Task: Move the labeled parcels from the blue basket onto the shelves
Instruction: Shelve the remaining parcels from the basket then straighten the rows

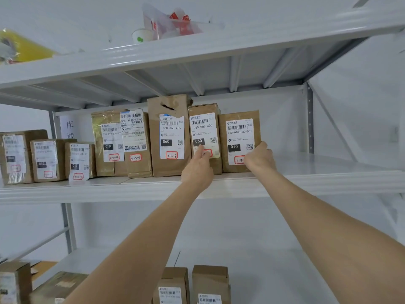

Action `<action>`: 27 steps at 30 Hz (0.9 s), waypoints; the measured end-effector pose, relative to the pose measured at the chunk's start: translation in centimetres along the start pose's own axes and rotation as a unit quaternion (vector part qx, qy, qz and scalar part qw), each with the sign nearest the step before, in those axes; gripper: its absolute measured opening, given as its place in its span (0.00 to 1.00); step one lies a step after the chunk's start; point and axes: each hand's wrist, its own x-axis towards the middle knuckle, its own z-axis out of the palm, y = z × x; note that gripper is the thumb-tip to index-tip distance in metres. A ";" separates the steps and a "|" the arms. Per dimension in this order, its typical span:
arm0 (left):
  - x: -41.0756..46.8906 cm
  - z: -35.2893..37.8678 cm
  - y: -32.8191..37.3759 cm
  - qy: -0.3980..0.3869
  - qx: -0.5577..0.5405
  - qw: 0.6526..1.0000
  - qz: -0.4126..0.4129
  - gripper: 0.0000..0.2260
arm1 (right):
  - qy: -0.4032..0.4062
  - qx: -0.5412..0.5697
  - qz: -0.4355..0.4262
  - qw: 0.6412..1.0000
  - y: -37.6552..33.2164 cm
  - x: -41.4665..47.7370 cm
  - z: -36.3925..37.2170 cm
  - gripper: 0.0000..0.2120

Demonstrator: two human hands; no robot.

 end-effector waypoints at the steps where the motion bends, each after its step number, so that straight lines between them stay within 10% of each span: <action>1: 0.0 0.1 -0.1 0.002 -0.003 1.000 0.001 0.19 | 0.002 -0.001 0.000 1.000 0.0 0.0 -0.1 0.21; 15: -1.3 -1.5 -1.2 0.014 -0.023 0.999 -0.038 0.19 | 0.023 -0.007 -0.001 1.000 -0.6 -1.7 0.0 0.33; 27: -6.0 -6.5 -9.0 0.063 0.006 0.991 -0.121 0.18 | 0.043 -0.086 -0.247 0.964 -7.4 -10.6 7.4 0.32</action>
